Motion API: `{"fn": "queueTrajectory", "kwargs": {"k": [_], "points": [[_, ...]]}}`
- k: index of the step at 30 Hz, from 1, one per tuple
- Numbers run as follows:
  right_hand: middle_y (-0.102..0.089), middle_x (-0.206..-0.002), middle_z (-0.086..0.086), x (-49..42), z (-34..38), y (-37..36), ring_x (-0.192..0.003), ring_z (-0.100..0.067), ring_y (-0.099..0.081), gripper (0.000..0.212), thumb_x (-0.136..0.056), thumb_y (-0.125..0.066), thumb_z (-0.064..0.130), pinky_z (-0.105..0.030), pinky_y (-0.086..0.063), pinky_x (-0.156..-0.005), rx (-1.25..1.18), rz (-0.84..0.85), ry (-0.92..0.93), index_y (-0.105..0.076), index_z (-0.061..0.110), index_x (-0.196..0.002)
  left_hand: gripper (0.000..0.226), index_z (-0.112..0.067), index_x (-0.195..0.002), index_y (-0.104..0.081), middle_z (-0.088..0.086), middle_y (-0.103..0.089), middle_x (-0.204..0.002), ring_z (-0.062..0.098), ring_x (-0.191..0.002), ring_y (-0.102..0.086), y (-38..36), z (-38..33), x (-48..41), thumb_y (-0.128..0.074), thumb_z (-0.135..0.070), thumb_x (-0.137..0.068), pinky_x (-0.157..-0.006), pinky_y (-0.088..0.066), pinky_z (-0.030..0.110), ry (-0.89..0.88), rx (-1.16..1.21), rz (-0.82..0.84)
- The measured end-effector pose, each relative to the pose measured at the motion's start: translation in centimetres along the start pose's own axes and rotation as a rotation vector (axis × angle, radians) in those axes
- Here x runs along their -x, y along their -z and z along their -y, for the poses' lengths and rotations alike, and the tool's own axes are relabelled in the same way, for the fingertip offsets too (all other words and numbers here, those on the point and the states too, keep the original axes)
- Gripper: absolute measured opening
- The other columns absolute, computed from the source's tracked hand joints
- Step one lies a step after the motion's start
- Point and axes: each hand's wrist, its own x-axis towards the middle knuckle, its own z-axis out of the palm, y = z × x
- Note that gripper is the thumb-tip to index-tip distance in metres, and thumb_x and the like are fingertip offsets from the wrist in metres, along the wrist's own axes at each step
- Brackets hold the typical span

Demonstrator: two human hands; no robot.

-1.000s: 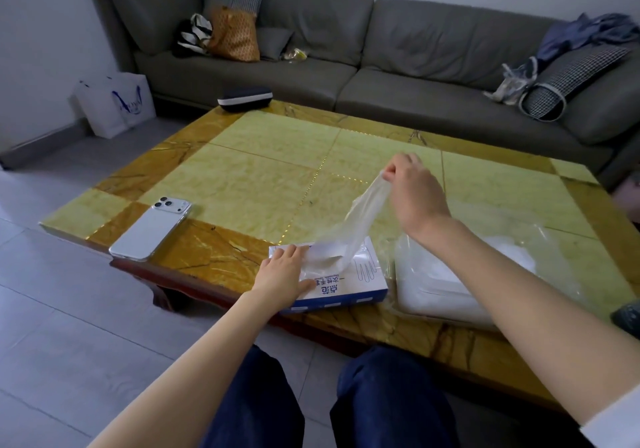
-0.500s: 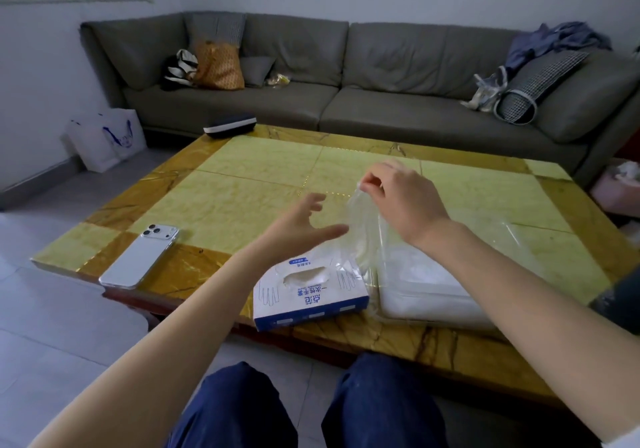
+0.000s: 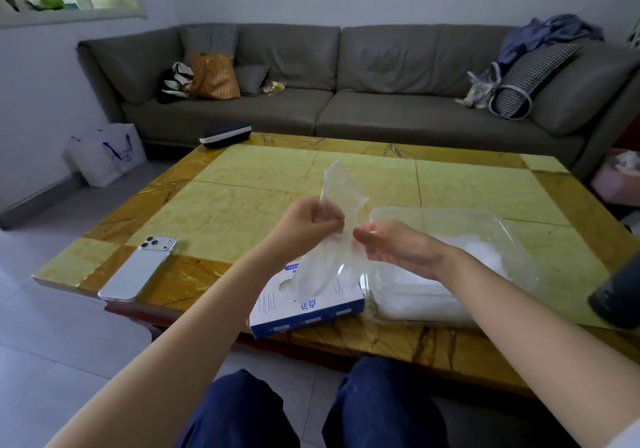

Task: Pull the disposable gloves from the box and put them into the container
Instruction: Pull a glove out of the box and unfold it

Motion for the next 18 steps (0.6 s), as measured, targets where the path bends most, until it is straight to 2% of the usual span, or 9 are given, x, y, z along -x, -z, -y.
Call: {"fn": "queueTrajectory", "kwargs": {"k": [2,5,8,10,12,14,16,18], "points": [[-0.064,-0.097,-0.001,0.1,-0.3,0.3,-0.091,-0.013,-0.063,0.053,-0.073,-0.067,0.045,-0.03,-0.049,-0.096,-0.109,-0.043,-0.007,-0.061,0.006,-0.108,0.004,-0.011,-0.09,-0.06,0.001,-0.065,-0.081,0.002,-0.066,-0.064,0.2,0.4,0.0,-0.06,-0.007,-0.089,-0.066,-0.053,0.012,0.021,0.001,0.001],[-0.061,-0.093,0.0,0.2,0.2,0.9,-0.079,-0.009,-0.061,0.033,-0.083,-0.066,0.024,-0.02,-0.054,-0.079,-0.226,-0.154,0.02,-0.061,0.005,-0.109,0.006,-0.01,-0.088,-0.059,0.002,-0.062,-0.077,0.008,-0.063,-0.061,0.9,1.4,-0.1,-0.063,-0.014,-0.088,-0.067,-0.054,0.018,0.083,-0.054,0.009],[-0.058,-0.086,0.002,0.6,1.1,2.0,-0.067,-0.007,-0.057,0.016,-0.084,-0.066,0.015,-0.017,-0.053,-0.065,-0.292,-0.309,0.013,-0.061,0.008,-0.098,0.018,-0.013,-0.079,-0.053,0.0,-0.056,-0.069,0.01,-0.059,-0.056,1.7,3.1,-0.5,-0.06,-0.023,-0.091,-0.063,-0.049,0.022,0.194,-0.274,0.04],[-0.058,-0.085,0.003,1.0,1.6,2.8,-0.065,-0.006,-0.054,0.013,-0.085,-0.067,0.015,-0.014,-0.049,-0.059,-0.248,-0.395,0.009,-0.06,0.012,-0.096,0.019,-0.014,-0.08,-0.051,0.0,-0.056,-0.072,0.012,-0.065,-0.055,2.1,4.0,-1.1,-0.056,-0.026,-0.093,-0.063,-0.046,0.022,0.251,-0.446,0.032],[-0.059,-0.09,0.003,1.6,2.0,3.7,-0.071,-0.006,-0.054,0.014,-0.085,-0.067,0.016,-0.012,-0.049,-0.059,-0.162,-0.437,0.012,-0.06,0.013,-0.097,0.015,-0.011,-0.093,-0.052,0.003,-0.059,-0.087,0.016,-0.079,-0.055,1.9,3.9,-2.0,-0.054,-0.026,-0.094,-0.068,-0.046,0.024,0.239,-0.452,-0.048],[-0.06,-0.096,0.003,2.3,2.3,4.5,-0.079,-0.005,-0.056,0.022,-0.084,-0.068,0.018,-0.011,-0.049,-0.061,-0.038,-0.442,0.024,-0.059,0.01,-0.103,0.029,-0.008,-0.114,-0.05,0.006,-0.059,-0.108,0.016,-0.092,-0.055,1.2,2.1,-2.9,-0.054,-0.028,-0.093,-0.076,-0.048,0.025,0.165,-0.347,-0.107],[-0.06,-0.096,0.007,3.1,2.4,5.1,-0.082,-0.004,-0.057,0.029,-0.084,-0.069,0.022,-0.012,-0.047,-0.06,0.1,-0.415,0.033,-0.059,0.009,-0.108,0.048,-0.01,-0.128,-0.044,0.005,-0.052,-0.125,0.016,-0.108,-0.052,-0.1,-0.4,-3.8,-0.058,-0.036,-0.09,-0.089,-0.045,0.026,0.053,-0.302,-0.066],[-0.061,-0.097,0.011,4.0,2.6,5.3,-0.083,-0.003,-0.058,0.028,-0.083,-0.07,0.027,-0.011,-0.044,-0.06,0.217,-0.354,0.034,-0.06,0.016,-0.106,0.066,-0.012,-0.139,-0.035,0.005,-0.043,-0.139,0.018,-0.123,-0.044,-1.7,-2.7,-4.5,-0.062,-0.041,-0.086,-0.096,-0.038,0.025,0.001,-0.35,0.092]]}}
